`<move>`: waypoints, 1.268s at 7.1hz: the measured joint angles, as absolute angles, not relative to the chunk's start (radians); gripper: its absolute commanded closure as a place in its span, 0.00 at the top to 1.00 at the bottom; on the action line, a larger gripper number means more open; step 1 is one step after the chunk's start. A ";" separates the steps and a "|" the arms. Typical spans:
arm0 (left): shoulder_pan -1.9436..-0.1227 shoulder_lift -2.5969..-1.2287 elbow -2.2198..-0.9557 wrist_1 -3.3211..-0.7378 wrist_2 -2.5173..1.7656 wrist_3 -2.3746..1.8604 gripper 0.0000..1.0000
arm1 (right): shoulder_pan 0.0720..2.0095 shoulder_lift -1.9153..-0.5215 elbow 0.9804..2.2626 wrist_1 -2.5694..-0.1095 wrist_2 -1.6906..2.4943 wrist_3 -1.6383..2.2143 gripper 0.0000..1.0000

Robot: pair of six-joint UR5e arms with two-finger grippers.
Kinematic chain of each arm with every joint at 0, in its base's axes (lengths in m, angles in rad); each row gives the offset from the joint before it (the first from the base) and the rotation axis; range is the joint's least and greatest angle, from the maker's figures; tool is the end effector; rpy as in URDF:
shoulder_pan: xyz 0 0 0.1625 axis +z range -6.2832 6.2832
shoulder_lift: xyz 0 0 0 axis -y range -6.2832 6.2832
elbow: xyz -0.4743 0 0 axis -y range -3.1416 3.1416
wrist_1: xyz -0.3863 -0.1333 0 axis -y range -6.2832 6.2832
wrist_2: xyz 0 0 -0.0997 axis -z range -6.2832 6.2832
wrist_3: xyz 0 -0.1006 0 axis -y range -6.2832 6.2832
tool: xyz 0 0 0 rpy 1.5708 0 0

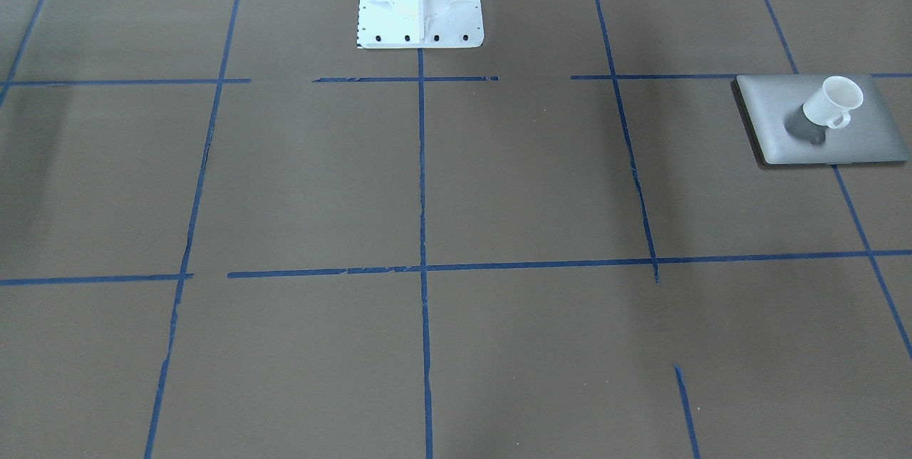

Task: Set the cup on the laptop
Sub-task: 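Lower the cup onto the silver laptop and open the left gripper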

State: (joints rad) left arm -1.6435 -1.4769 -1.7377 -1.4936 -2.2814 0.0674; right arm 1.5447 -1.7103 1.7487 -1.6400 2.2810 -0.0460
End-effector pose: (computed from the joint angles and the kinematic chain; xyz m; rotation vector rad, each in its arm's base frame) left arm -0.0995 -0.4341 0.6832 0.0457 0.7091 -0.0066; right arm 0.0568 -0.4190 0.6967 -0.0224 -0.7105 -0.0581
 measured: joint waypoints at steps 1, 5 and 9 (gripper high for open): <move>-1.643 -1.476 -1.735 -1.490 -2.282 0.067 1.00 | 1.545 -1.710 1.749 -1.640 2.281 -0.046 1.00; -1.643 -1.471 -1.738 -1.441 -2.281 0.067 1.00 | 1.545 -1.710 1.749 -1.640 2.281 -0.046 1.00; -1.641 -1.471 -1.741 -1.445 -2.282 0.075 1.00 | 1.545 -1.710 1.749 -1.640 2.280 -0.046 1.00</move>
